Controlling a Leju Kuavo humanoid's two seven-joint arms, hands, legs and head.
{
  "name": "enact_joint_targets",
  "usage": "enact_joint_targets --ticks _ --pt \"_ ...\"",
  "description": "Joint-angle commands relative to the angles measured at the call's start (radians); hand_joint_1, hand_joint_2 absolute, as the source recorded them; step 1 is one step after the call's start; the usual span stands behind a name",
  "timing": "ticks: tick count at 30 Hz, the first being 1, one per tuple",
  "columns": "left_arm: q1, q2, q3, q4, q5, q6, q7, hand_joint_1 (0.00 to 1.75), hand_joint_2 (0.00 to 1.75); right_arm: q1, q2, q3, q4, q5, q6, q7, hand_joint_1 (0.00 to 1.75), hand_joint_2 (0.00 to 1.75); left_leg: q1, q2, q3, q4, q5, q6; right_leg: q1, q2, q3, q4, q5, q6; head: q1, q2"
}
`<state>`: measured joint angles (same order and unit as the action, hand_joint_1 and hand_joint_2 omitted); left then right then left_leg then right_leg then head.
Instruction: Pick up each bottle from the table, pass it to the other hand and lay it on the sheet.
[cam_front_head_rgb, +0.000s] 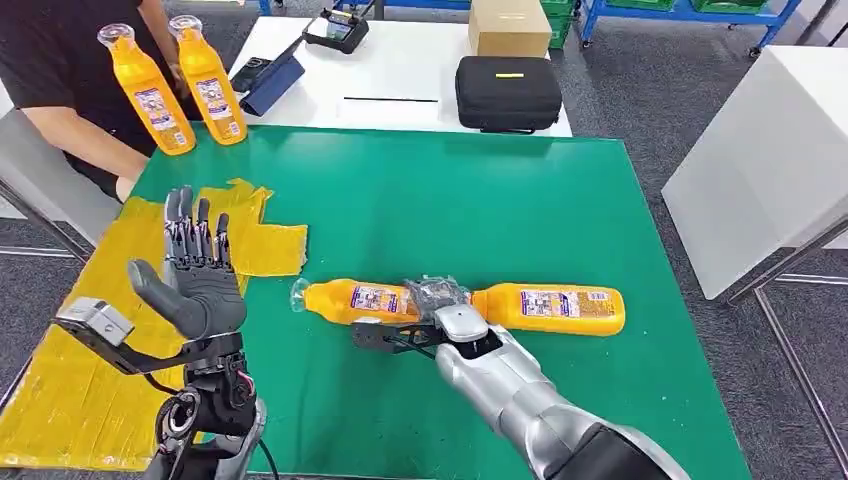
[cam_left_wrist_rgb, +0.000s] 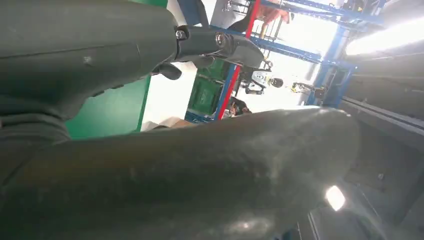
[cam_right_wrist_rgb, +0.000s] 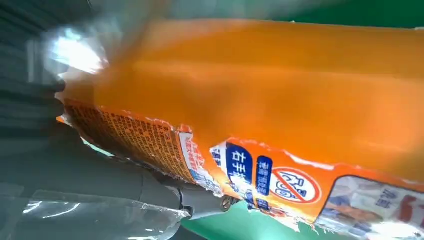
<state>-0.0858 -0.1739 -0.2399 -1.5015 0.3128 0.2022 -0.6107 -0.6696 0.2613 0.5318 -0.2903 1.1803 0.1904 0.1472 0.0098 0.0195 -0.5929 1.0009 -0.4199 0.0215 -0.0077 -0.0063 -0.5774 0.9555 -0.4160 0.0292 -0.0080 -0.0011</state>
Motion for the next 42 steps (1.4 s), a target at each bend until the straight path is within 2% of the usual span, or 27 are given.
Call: enact_joint_targets --ticks 1,42 --pt "-0.024 0.008 -0.006 0.051 0.0 0.004 0.002 0.0 0.0 0.034 -0.017 0.005 0.066 -0.002 0.012 -0.003 1.75 1.75 0.0 -0.003 0.002 -0.001 0.0 -0.001 0.0 -0.002 0.003 -0.001 -0.001 -0.001 0.0 0.0" --pt "-0.024 0.008 -0.006 0.051 0.0 0.004 0.002 0.0 0.0 0.034 -0.017 0.005 0.066 -0.002 0.012 -0.003 1.75 1.75 -0.001 -0.006 0.004 -0.002 0.0 -0.001 -0.001 -0.004 0.004 -0.001 -0.002 -0.001 0.0 0.0"
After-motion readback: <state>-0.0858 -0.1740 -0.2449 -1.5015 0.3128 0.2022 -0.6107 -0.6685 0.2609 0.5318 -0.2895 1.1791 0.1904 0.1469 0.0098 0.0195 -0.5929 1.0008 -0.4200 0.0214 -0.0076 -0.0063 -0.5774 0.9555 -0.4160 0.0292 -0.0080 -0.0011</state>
